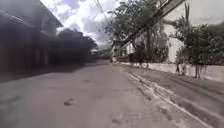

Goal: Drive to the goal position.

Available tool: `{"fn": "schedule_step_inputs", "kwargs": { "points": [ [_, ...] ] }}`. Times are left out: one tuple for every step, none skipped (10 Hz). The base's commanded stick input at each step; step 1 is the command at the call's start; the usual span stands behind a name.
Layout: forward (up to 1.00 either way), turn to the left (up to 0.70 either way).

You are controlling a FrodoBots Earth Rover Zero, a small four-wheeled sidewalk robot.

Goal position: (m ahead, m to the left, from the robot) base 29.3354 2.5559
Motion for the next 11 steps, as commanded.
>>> {"fn": "schedule_step_inputs", "kwargs": {
  "points": [
    [1.0,0.0],
    [1.0,0.0],
    [1.0,0.0],
    [1.0,0.0],
    [1.0,0.0],
    [1.0,0.0],
    [1.0,0.0],
    [1.0,0.0],
    [1.0,0.0],
    [1.0,0.0],
    [1.0,0.0]
  ]
}}
